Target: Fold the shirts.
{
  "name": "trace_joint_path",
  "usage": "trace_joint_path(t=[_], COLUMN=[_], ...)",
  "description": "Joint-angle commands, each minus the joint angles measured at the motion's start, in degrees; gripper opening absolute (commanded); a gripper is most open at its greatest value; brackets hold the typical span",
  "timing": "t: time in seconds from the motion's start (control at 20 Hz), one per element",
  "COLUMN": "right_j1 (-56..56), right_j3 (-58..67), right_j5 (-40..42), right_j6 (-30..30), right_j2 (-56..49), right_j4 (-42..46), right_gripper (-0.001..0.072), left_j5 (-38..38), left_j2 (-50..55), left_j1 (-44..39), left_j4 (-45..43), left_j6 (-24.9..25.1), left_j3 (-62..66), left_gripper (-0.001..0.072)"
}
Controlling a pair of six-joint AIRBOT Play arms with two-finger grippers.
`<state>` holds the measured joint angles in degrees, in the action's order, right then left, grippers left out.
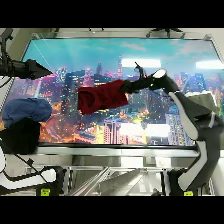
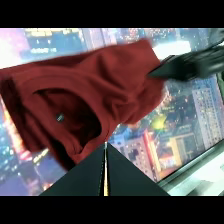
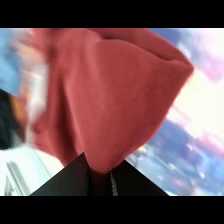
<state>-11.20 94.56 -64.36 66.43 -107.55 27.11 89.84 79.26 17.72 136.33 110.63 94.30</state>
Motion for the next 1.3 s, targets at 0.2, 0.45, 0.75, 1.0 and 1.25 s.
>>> trace_joint_path(t=[0.2, 0.45, 0.75, 1.0, 1.25], right_j1=[19.34, 34.05, 42.05, 47.39, 53.9], right_j3=[3.61, 3.41, -13.03, -38.45, -56.81], right_j5=[3.52, -9.44, -24.7, -20.94, -7.28], right_j6=[19.87, 38.88, 60.52, 64.52, 65.57], right_j2=[20.63, 27.74, 44.11, 58.42, 62.64], right_j4=[11.17, 31.23, 63.56, 67.43, 67.63], right_gripper=[0.0023, 0.0022, 0.0022, 0.0023, 0.0024], left_j5=[0.81, 0.81, 1.68, 1.7, 1.66], left_j2=[-0.02, -0.02, -0.02, -0.02, 0.0], left_j1=[0.07, 0.07, 0.07, 0.07, 0.07], left_j4=[-0.17, -0.2, -0.2, -0.2, -0.2], left_j6=[0.0, 0.02, 0.96, 0.98, 1.01], left_j3=[-0.02, -0.02, -0.02, -0.02, -0.02], left_gripper=[0.0022, 0.0022, 0.0022, 0.0022, 0.0022])
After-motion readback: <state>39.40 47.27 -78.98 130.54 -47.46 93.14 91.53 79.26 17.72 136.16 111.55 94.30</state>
